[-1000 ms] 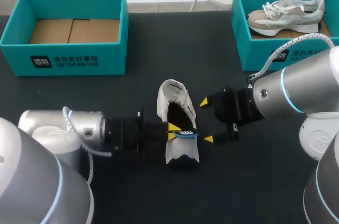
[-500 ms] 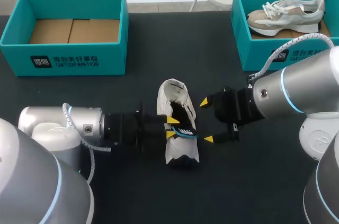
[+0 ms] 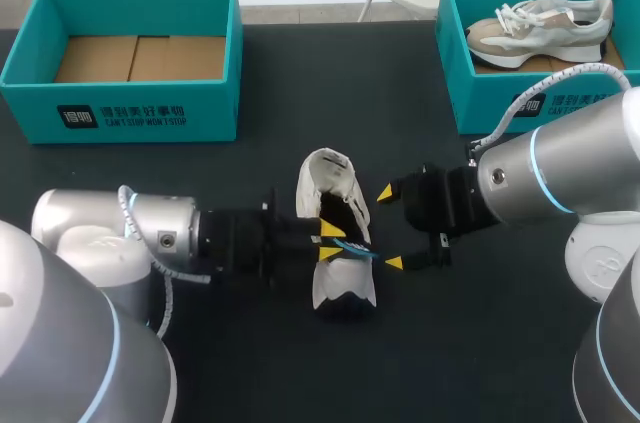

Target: Take the shoe out of the shoebox, open the shoe tongue, remove and reinsert the insole, then place the shoe into the shoebox

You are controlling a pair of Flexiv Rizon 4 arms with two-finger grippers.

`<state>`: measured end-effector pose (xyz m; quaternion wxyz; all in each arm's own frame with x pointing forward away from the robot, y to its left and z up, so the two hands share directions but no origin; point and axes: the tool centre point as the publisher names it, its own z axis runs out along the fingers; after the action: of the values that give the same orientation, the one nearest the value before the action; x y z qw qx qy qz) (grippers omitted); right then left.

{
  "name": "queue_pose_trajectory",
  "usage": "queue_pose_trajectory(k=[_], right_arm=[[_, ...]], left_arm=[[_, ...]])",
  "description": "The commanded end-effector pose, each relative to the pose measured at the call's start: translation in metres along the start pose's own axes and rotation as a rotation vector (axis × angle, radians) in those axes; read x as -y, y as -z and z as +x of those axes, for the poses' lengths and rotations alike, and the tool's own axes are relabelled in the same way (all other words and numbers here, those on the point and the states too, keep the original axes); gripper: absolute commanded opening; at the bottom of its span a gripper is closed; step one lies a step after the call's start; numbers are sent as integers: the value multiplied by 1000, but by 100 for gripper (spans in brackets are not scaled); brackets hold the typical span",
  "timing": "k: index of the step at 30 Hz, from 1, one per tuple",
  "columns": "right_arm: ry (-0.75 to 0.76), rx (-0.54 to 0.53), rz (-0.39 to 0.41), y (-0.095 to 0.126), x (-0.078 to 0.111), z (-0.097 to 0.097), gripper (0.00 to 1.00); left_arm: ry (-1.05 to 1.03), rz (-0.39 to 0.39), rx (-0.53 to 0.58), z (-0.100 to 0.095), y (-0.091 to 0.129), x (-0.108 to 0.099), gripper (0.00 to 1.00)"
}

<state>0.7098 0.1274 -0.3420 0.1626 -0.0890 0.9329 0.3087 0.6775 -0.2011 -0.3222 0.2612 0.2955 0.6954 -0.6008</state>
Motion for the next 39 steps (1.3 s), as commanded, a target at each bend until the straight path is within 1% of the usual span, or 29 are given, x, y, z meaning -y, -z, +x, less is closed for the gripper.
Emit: queue_pose_trajectory(k=[1,4,8,14,17,21,22,24,26,27,29,32,37,39], right_arm=[[1,2,1,0,-1,1,100],[1,2,1,0,-1,1,100],[1,2,1,0,-1,1,100],[1,2,1,0,-1,1,100],[1,2,1,0,-1,1,100],[1,2,1,0,-1,1,100],[1,2,1,0,-1,1,100],[1,2,1,0,-1,1,100],[1,2,1,0,-1,1,100],[1,2,1,0,-1,1,100],[1,2,1,0,-1,1,100],[1,2,1,0,-1,1,100],[1,2,1,0,-1,1,100],[1,2,1,0,-1,1,100]], left_arm=[[6,-6,-28,4,-9,-6,0],[5,-17,-40,7,-10,-11,0],[-37,-72,-70,9,-10,-21,0],[-85,-124,-106,10,-4,-34,0],[-83,-132,-99,10,0,-36,0],[-68,-99,-63,10,2,-30,0],[-62,-87,-57,10,2,-28,4],[-53,-63,-35,8,3,-24,34],[-59,-53,-24,5,4,-19,38],[-57,-48,-20,3,5,-16,38],[-63,-40,-16,-1,5,-11,35],[-76,-25,-16,-5,4,-4,33],[-87,2,-25,-6,-1,6,29],[-87,5,-34,-4,-4,6,22]])
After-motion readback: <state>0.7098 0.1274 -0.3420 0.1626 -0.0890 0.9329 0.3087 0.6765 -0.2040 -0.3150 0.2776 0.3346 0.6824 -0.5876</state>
